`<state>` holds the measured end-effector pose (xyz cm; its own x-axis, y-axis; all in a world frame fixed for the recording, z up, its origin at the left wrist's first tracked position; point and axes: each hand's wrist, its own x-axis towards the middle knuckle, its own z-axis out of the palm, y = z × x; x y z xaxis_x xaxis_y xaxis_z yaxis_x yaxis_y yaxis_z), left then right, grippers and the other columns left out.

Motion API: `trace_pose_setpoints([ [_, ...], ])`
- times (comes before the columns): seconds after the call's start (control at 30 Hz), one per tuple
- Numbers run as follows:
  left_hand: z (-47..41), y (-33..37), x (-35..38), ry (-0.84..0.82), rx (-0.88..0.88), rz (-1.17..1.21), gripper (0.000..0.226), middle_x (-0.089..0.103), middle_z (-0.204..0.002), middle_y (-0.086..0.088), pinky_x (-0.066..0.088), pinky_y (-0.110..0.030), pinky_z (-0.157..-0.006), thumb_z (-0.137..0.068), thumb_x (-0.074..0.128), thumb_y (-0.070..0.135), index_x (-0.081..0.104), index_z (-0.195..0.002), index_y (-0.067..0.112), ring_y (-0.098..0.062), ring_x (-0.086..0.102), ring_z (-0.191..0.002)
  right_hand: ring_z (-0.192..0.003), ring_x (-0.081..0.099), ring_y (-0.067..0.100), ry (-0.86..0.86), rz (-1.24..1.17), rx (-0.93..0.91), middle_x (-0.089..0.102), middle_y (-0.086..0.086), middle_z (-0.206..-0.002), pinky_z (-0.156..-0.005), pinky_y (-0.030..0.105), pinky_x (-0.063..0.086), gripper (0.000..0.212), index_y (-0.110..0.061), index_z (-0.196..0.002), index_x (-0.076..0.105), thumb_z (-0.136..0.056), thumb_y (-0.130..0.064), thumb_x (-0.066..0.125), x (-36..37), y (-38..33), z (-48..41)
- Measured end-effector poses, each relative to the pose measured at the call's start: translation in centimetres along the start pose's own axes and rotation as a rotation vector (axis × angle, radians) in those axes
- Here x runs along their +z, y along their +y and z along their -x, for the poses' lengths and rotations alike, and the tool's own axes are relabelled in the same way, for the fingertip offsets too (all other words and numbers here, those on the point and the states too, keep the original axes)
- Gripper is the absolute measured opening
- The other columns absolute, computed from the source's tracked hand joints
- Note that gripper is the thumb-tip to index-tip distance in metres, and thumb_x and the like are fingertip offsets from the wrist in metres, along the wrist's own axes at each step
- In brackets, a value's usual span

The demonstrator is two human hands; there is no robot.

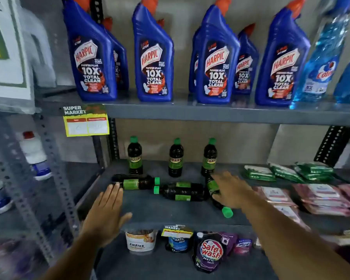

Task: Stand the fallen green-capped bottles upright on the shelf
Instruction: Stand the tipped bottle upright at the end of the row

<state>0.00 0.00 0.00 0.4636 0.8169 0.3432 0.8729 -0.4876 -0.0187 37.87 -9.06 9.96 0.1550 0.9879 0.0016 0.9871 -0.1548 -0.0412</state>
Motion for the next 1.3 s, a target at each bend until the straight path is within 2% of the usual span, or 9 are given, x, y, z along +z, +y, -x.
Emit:
trace_pose_setpoints([
  [0.07, 0.2, -1.1, 2.2, -0.022, -0.023, 0.046, 0.097, 0.008, -0.153, -0.014, 0.003, -0.038, -0.115, -0.081, 0.002, 0.075, 0.013, -0.146, 0.004, -0.026, 0.005, -0.141, -0.127, 0.045, 0.043, -0.030, -0.109, 0.115, 0.038, 0.015, -0.143, -0.101, 0.050, 0.044, 0.077, -0.025, -0.149, 0.025, -0.085, -0.045, 0.060, 1.6, 0.0, -1.2],
  [0.2, -0.1, -3.0, 5.2, -0.236, -0.044, 0.058, 0.091, 0.038, -0.146, -0.018, -0.005, -0.027, -0.111, -0.087, 0.019, 0.072, 0.037, -0.138, -0.001, -0.029, 0.030, -0.135, -0.125, 0.048, 0.043, -0.101, -0.280, 0.273, 0.033, 0.015, -0.147, -0.101, 0.048, 0.045, 0.076, -0.025, -0.148, 0.027, -0.085, -0.044, 0.063, 5.2, 0.2, -3.0],
  [0.43, -0.5, -3.9, 5.8, -0.268, 0.005, 0.076, 0.089, 0.045, -0.141, -0.016, 0.011, -0.032, -0.109, -0.087, 0.022, 0.072, 0.046, -0.134, 0.000, -0.030, 0.042, -0.129, -0.114, 0.056, 0.046, -0.054, -0.364, 0.469, 0.038, 0.017, -0.141, -0.091, 0.051, 0.052, 0.079, -0.036, -0.146, 0.023, -0.081, -0.044, 0.067, 7.9, 0.0, -3.8],
  [0.6, -0.3, -3.8, 5.8, -0.279, -0.015, 0.126, 0.089, 0.039, -0.146, -0.014, 0.001, -0.026, -0.110, -0.085, 0.024, 0.073, 0.042, -0.137, 0.002, -0.027, 0.036, -0.134, -0.105, 0.059, 0.046, -0.059, -0.352, 0.498, 0.040, 0.020, -0.133, -0.087, 0.047, 0.053, 0.084, -0.038, -0.144, 0.025, -0.075, -0.033, 0.072, 7.8, -0.2, -3.8],
  [0.7, -0.2, -3.9, 5.9, -0.270, -0.004, 0.146, 0.089, 0.036, -0.148, -0.012, -0.002, -0.025, -0.110, -0.085, 0.026, 0.073, 0.039, -0.139, 0.003, -0.025, 0.032, -0.136, -0.098, 0.062, 0.036, -0.059, -0.412, 0.548, 0.057, 0.018, -0.119, -0.077, 0.035, 0.053, 0.070, -0.027, -0.129, 0.052, -0.064, -0.041, 0.073, 5.8, 0.2, -4.7],
  [0.8, -0.4, -3.7, 6.1, -0.241, -0.012, 0.128, 0.090, 0.037, -0.148, -0.013, 0.005, -0.029, -0.113, -0.085, 0.025, 0.074, 0.039, -0.139, 0.003, -0.026, 0.033, -0.136, -0.083, 0.067, 0.031, -0.067, -0.750, 0.709, 0.066, 0.016, -0.098, -0.070, 0.041, 0.061, 0.044, -0.013, -0.099, 0.065, -0.064, -0.036, 0.076, 2.3, 1.1, -6.4],
  [0.93, -0.7, -3.3, 6.3, -0.229, -0.046, 0.106, 0.097, 0.028, -0.152, -0.012, 0.020, -0.041, -0.112, -0.083, 0.017, 0.078, 0.033, -0.142, 0.003, -0.026, 0.025, -0.140, -0.080, 0.061, 0.042, -0.215, -1.138, 0.898, 0.050, 0.018, -0.114, -0.078, 0.042, 0.059, 0.032, -0.008, -0.108, 0.052, -0.086, -0.024, 0.068, -2.2, 2.5, -7.5],
  [1.17, -1.0, -2.3, 6.0, -0.291, -0.127, 0.092, 0.114, 0.002, -0.158, -0.008, 0.002, -0.037, -0.114, -0.068, -0.006, 0.087, 0.007, -0.148, 0.006, -0.021, -0.001, -0.144, -0.063, 0.067, 0.041, -0.290, -0.956, 0.885, 0.053, 0.020, -0.110, -0.031, 0.024, 0.048, 0.030, -0.004, -0.118, 0.048, -0.092, -0.015, 0.057, -4.5, 5.6, -10.4],
  [1.3, -1.5, -2.0, 5.4, -0.371, -0.160, 0.087, 0.122, -0.012, -0.157, -0.008, -0.001, -0.038, -0.115, -0.057, -0.015, 0.089, -0.007, -0.147, 0.007, -0.020, -0.011, -0.143, -0.066, 0.066, 0.031, -0.112, -0.978, 0.783, 0.055, 0.019, -0.100, -0.049, 0.032, 0.060, 0.029, 0.000, -0.115, 0.053, -0.091, -0.014, 0.060, -5.3, 5.3, -12.3],
])
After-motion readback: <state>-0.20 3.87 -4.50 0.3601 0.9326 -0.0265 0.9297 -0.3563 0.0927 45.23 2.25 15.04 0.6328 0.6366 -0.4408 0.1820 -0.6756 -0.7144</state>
